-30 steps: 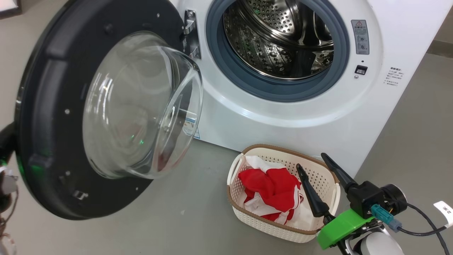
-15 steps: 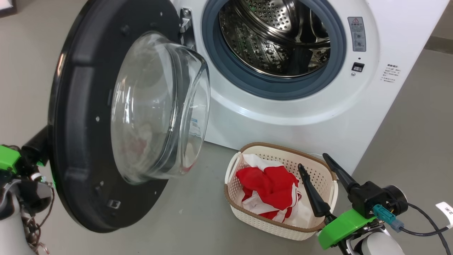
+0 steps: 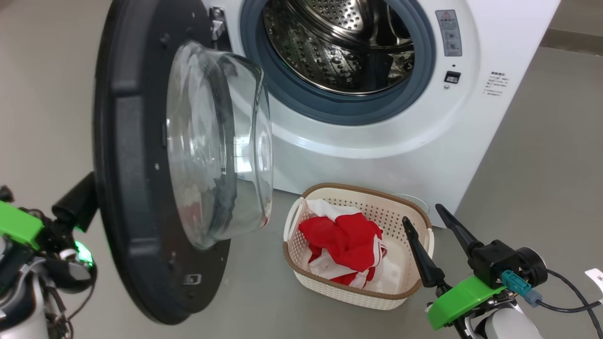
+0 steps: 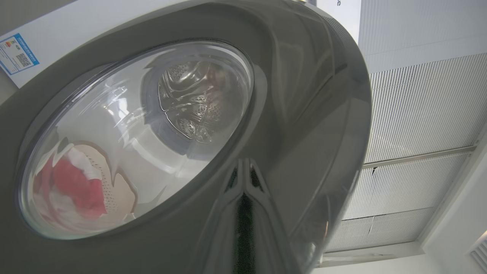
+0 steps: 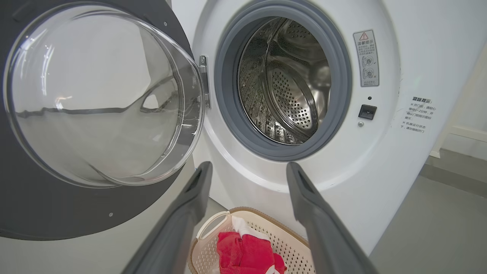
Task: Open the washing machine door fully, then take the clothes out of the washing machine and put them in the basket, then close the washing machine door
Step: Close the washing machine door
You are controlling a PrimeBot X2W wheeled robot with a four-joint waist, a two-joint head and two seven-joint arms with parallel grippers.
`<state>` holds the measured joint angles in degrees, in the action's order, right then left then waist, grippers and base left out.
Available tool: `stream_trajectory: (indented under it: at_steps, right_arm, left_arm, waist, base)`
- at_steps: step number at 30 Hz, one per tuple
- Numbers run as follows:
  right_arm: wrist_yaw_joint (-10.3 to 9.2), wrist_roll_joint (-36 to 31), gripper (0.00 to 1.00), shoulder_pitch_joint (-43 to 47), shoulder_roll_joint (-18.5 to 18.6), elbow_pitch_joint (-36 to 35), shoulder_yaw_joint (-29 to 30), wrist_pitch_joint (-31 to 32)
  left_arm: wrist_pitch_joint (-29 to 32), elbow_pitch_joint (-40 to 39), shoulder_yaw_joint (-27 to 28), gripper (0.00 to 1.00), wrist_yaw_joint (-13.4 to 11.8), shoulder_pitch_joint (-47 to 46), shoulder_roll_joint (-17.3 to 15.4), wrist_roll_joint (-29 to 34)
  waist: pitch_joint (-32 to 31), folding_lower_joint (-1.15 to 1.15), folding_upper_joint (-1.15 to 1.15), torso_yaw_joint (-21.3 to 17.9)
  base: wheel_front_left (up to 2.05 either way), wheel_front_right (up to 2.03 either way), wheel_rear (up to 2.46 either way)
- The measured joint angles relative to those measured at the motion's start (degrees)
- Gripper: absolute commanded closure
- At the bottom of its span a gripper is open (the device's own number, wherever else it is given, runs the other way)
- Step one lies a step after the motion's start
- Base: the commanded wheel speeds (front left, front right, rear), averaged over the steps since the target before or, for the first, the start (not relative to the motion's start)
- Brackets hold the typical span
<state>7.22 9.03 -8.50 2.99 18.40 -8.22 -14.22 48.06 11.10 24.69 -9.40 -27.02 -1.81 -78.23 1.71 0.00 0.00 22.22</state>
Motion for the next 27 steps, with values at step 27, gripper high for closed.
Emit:
stream_trajectory:
  at_steps: [27]
  right_arm:
    - [0.00,0.0,0.00,-0.3,0.0,-0.2,0.8,-0.3]
  left_arm:
    - [-10.3,-12.3,-14.5,1.00,-2.7,9.5,-0.1,-11.7]
  waist:
    - [1.7,0.00,0.00,-8.6]
  base:
    - [0.00,0.00,0.00]
